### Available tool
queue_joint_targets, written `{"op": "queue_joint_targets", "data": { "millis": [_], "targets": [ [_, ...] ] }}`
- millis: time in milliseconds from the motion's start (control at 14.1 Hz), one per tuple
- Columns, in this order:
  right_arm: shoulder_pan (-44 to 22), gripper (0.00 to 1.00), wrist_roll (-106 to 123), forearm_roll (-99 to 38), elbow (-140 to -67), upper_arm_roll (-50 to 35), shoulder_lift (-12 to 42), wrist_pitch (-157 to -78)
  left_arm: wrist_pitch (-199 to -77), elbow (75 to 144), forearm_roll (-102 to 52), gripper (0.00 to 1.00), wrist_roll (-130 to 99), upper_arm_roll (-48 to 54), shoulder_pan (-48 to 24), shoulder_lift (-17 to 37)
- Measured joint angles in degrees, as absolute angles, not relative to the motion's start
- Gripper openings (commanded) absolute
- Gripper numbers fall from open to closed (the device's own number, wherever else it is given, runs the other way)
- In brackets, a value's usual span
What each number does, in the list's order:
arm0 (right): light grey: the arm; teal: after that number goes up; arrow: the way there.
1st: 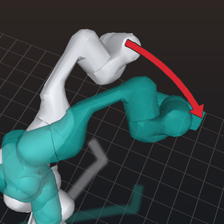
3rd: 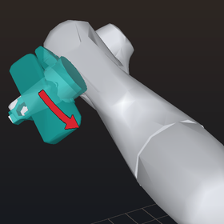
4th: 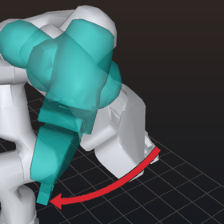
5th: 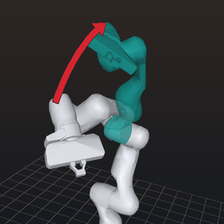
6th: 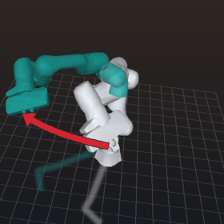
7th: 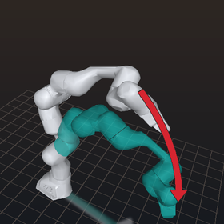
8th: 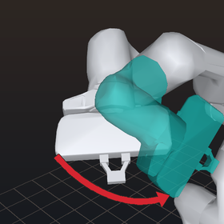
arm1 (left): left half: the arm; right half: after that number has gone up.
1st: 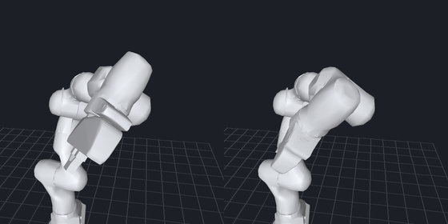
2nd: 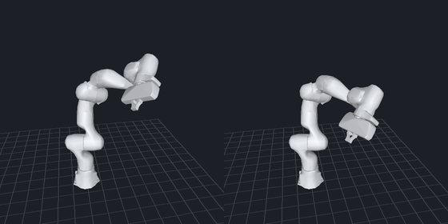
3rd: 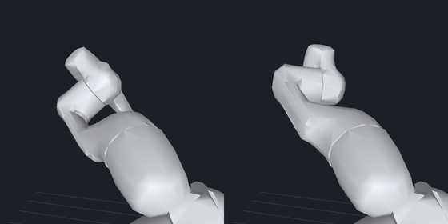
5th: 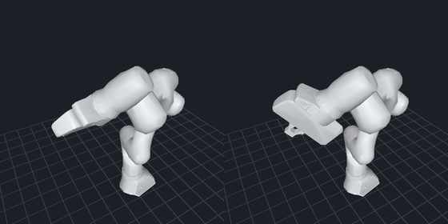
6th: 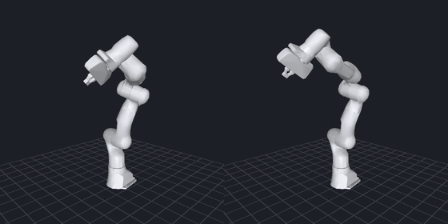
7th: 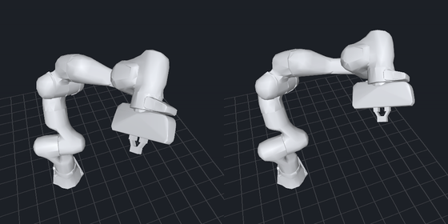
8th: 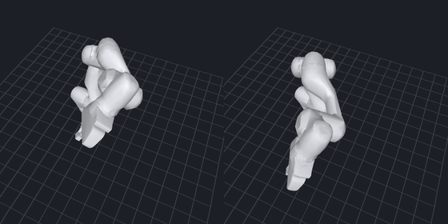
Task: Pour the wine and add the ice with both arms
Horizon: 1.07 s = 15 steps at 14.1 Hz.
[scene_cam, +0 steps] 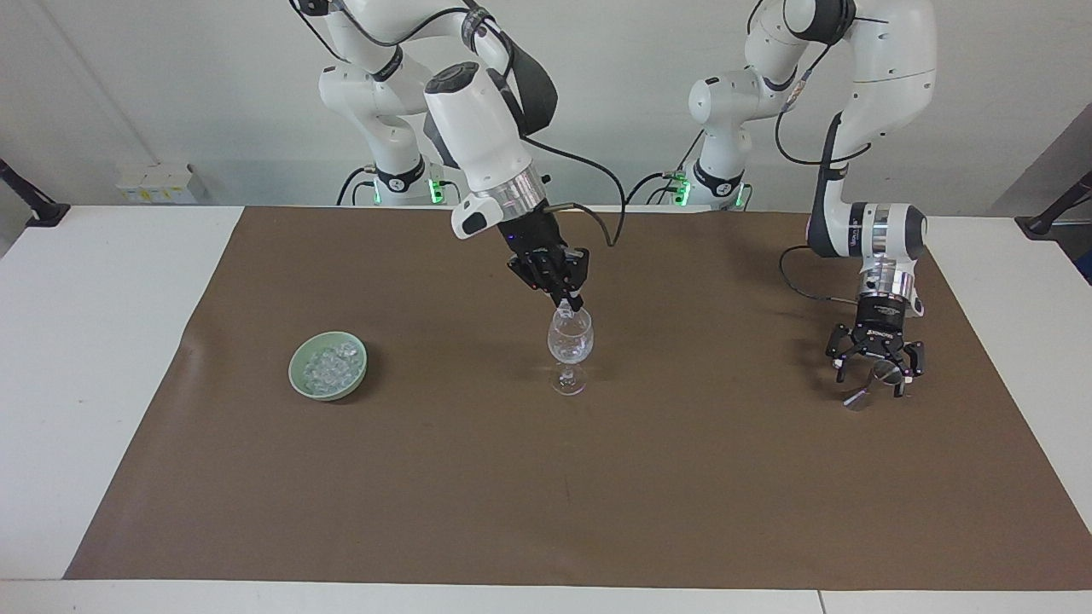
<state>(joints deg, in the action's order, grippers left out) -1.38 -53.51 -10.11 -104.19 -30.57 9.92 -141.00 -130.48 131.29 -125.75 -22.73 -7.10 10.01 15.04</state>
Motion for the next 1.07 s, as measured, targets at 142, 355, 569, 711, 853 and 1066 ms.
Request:
{"op": "queue_joint_targets", "data": {
  "millis": [142,355,569,711,853,1066],
  "targets": [
    [-1.9,0.0,-53.5,-10.1,-104.4,-30.6,10.9,-141.0,-130.6,131.2,-125.7,1.0,-22.7,-7.1,10.0,14.6],
    [-2.2,0.05,-53.5,-10.0,-104.4,-30.7,12.2,-141.2,-132.8,131.0,-125.7,1.0,-22.8,-7.0,10.0,12.8],
    [-2.2,0.17,-53.4,-9.9,-104.5,-30.7,12.4,-141.2,-136.4,130.9,-125.7,1.0,-23.0,-6.5,9.1,10.3],
    [-2.2,0.23,-53.4,-9.9,-104.7,-30.7,12.5,-141.2,-138.5,130.9,-125.8,1.0,-23.6,-6.4,8.0,9.0],
    [-2.2,0.36,-53.4,-9.9,-104.7,-30.7,12.5,-141.2,-140.6,130.9,-125.8,1.0,-24.3,-6.3,7.0,7.9],
    [-2.2,0.54,-53.4,-9.9,-104.7,-30.7,12.5,-141.2,-143.7,130.7,-125.8,1.0,-24.5,-6.2,5.6,6.2]
  ]
}}
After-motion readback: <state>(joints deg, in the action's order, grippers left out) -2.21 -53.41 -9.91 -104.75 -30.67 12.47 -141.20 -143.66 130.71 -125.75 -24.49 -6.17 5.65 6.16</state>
